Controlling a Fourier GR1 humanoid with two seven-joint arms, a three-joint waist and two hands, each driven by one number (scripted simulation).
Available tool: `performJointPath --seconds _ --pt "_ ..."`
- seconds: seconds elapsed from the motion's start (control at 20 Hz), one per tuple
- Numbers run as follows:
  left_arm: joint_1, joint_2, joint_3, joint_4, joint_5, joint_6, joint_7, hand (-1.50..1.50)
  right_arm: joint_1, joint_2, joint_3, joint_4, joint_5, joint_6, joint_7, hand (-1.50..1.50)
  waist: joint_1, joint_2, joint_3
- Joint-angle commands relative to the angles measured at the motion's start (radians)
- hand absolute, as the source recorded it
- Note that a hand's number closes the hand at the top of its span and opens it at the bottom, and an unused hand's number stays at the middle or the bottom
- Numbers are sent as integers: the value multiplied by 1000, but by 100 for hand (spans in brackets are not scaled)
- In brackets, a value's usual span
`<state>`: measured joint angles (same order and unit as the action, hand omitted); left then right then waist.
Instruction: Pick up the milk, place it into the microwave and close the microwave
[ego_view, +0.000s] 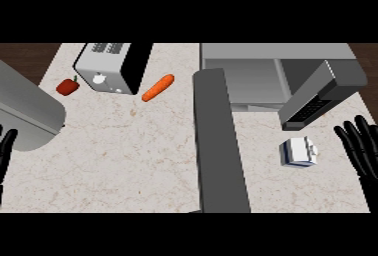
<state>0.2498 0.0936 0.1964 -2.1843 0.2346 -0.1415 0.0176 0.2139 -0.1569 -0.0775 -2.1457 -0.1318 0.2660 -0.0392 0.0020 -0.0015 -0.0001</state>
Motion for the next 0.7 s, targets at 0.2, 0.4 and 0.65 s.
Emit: performJointPath --seconds 0.2,0.4,0.65 --pt "153 -26 49 -132 64 -71 15 -150 46 25 -19 119 54 42 -101 -150 3 0 0" --pt "151 -12 110 -74 107 -131 -31 -150 -61 32 -46 275 99 9 -141 -150 5 1 0" --pt "193 -63 89 -153 87 -133 -7 -150 -47 16 -93 412 108 33 -234 -150 4 1 0"
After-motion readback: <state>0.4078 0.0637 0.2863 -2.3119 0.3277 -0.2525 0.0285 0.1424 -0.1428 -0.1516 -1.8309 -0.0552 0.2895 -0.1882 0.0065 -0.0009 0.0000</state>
